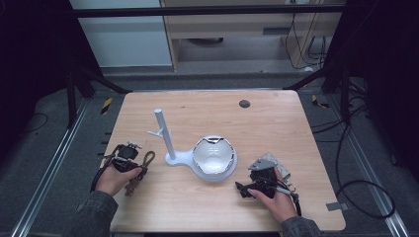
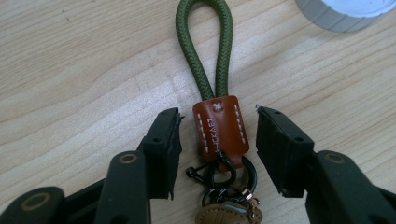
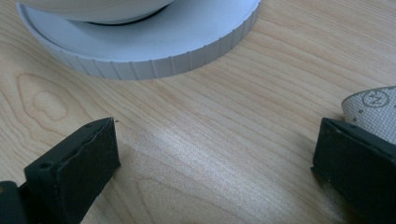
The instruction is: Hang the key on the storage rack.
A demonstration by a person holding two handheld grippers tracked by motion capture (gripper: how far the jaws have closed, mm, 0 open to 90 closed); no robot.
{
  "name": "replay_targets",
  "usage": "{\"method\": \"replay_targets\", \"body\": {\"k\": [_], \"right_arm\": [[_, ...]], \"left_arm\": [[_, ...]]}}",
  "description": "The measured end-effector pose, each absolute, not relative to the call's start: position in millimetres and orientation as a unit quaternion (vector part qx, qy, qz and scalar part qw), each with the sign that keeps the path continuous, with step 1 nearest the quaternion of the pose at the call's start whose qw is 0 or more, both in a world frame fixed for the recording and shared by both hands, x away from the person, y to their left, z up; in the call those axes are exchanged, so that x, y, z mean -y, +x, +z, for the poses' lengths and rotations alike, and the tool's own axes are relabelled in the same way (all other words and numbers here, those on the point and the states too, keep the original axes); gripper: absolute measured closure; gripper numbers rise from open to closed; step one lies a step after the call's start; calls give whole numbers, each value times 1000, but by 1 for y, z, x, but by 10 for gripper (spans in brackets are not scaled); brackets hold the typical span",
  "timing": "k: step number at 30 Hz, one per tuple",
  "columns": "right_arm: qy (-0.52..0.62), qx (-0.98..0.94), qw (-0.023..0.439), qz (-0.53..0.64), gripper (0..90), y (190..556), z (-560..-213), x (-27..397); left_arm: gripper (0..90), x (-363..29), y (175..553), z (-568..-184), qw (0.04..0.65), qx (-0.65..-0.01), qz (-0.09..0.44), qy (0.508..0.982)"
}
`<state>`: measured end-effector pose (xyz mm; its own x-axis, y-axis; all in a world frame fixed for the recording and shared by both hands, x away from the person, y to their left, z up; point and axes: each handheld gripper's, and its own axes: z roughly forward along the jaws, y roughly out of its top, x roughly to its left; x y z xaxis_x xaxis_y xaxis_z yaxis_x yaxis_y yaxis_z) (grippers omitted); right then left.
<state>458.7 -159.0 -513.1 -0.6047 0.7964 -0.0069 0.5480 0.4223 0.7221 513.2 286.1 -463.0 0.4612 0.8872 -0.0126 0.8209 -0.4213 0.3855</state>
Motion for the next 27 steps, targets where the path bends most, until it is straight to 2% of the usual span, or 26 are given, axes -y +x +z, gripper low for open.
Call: {"method": "replay_targets", "body": {"k": [9,16,27], "right_arm": [[408,-824,176,351,3,458,-513,159],[408,-824,176,351,3,458,-513,159],[408,-824,176,351,3,458,-513,159]], "left_arm": [[566,-285,513,-466,167,-508,97,839],[655,-284,511,-469,170,-498,102,844],[660,-292,499,-460,203,-492,126,837]]}}
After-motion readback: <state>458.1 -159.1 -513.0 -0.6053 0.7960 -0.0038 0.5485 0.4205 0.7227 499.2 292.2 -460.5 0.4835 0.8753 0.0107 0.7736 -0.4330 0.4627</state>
